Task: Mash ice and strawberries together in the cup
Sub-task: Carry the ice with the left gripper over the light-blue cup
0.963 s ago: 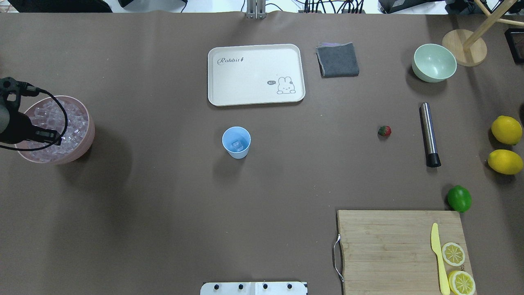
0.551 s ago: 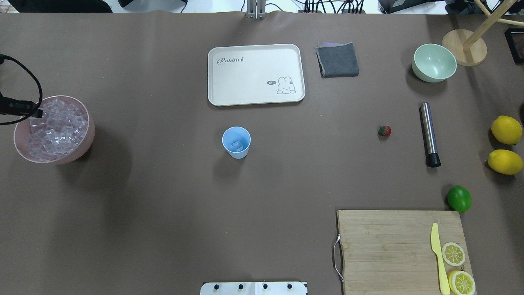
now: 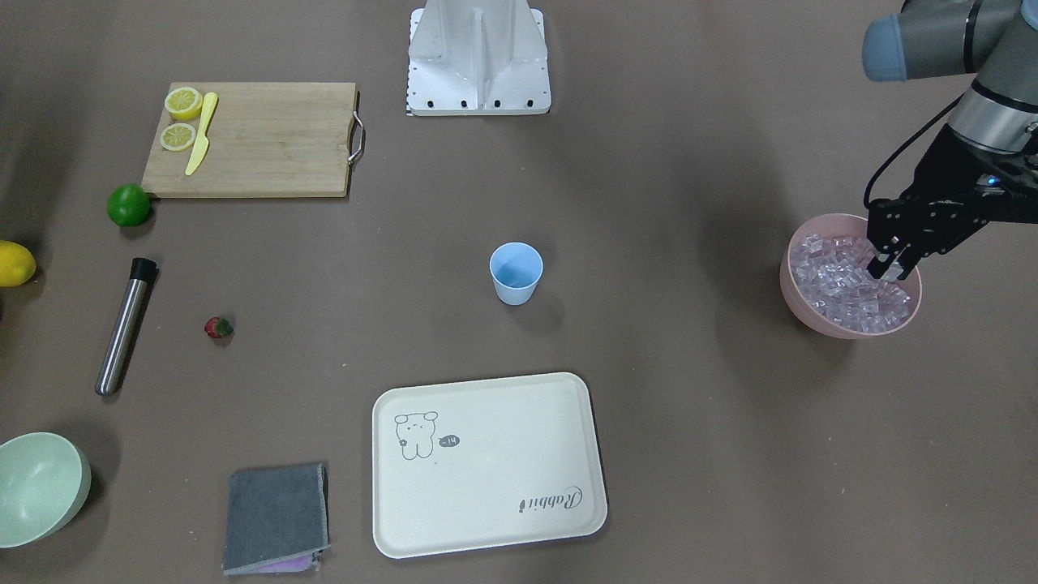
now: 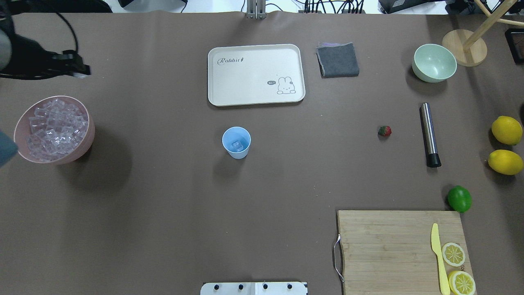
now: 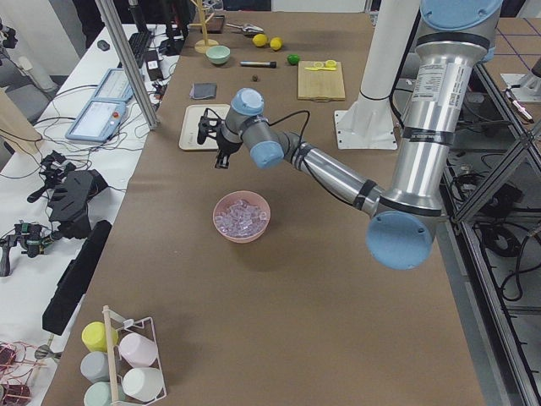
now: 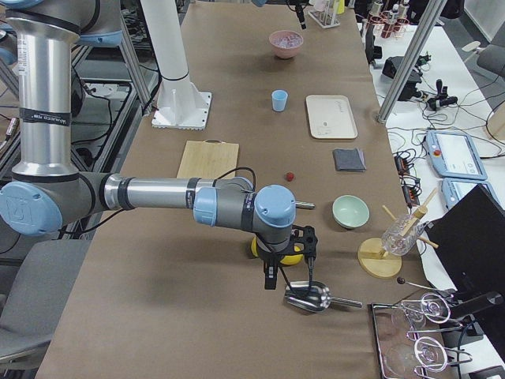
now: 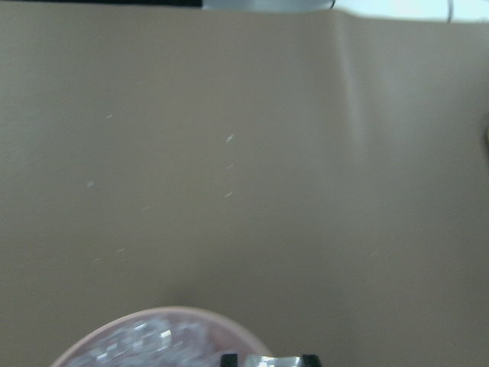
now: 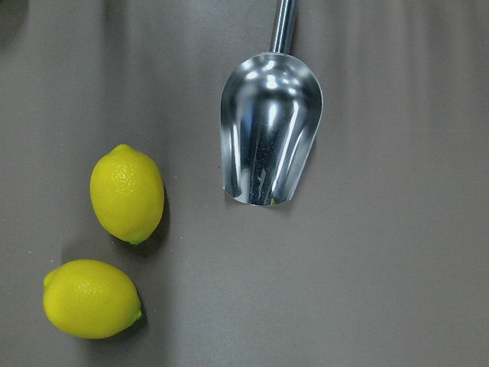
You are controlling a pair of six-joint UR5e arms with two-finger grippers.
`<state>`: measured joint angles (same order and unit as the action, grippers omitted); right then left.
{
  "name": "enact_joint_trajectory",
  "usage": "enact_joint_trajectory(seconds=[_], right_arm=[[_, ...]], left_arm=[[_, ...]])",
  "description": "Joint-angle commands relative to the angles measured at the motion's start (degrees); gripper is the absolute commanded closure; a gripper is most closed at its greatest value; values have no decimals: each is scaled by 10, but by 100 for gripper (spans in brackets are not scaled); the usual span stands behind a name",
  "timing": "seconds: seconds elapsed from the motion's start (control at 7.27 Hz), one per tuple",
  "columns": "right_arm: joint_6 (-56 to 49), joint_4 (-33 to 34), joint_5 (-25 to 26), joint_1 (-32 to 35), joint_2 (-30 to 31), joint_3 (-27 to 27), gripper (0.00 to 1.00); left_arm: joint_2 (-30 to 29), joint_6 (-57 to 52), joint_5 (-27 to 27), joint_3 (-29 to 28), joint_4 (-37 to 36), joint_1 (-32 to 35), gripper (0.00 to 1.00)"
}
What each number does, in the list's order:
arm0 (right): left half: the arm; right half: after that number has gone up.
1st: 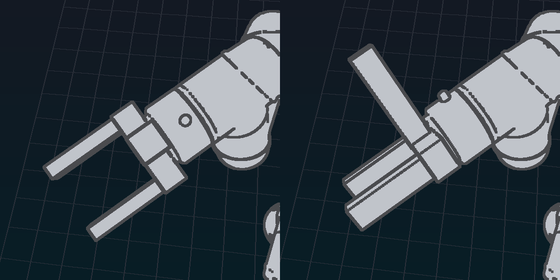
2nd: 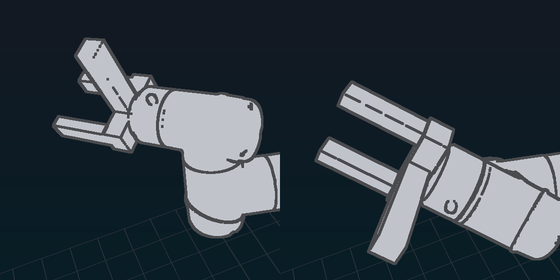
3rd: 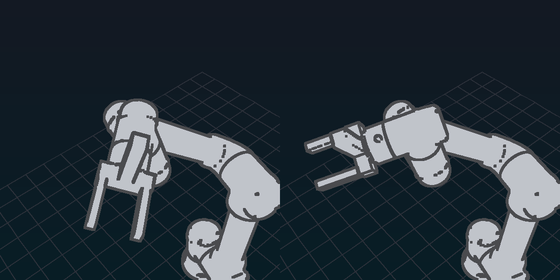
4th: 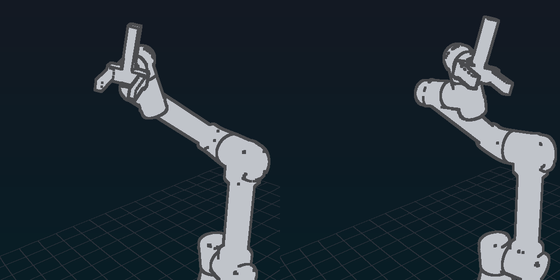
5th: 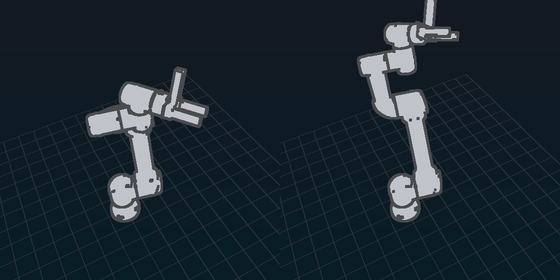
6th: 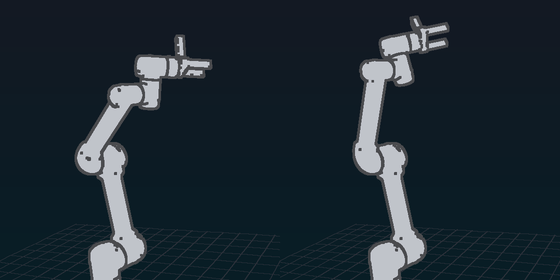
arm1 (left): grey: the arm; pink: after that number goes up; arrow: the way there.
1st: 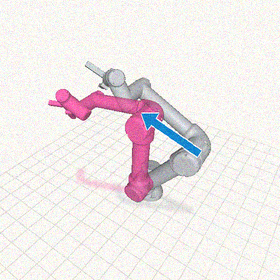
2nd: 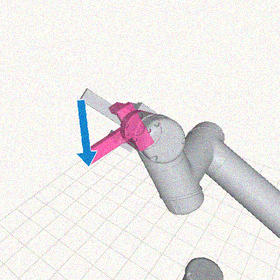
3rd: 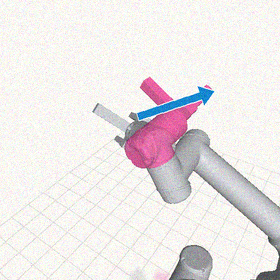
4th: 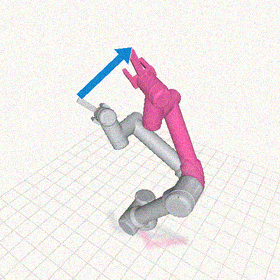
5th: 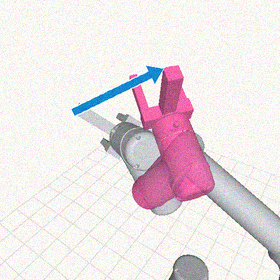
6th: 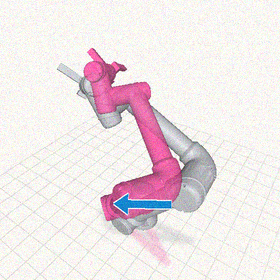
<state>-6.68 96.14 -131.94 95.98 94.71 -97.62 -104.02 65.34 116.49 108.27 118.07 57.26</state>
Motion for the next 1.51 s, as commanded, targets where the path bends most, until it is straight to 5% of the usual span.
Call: enact_joint_trajectory(seconds=[0.0, 0.28, 0.55, 0.83, 1.38], right_arm=[[0, 0, -2, 0, 0, 0, 0], [0, 0, -2, 0, 1, 2, 0], [-1, 0, -2, 0, 3, 1, 0], [-1, 0, -2, 0, 3, 1, 0], [-1, 0, 1, 0, 6, 1, 0]], left_arm=[[-100, 148, -81, -8, 12, -121, 100], [-167, 173, -184, -56, 13, -221, 100], [-184, 173, -234, -112, 51, -253, 100], [-187, 173, -241, -168, 105, -268, 100], [-184, 174, -238, -140, 99, -278, 100]])
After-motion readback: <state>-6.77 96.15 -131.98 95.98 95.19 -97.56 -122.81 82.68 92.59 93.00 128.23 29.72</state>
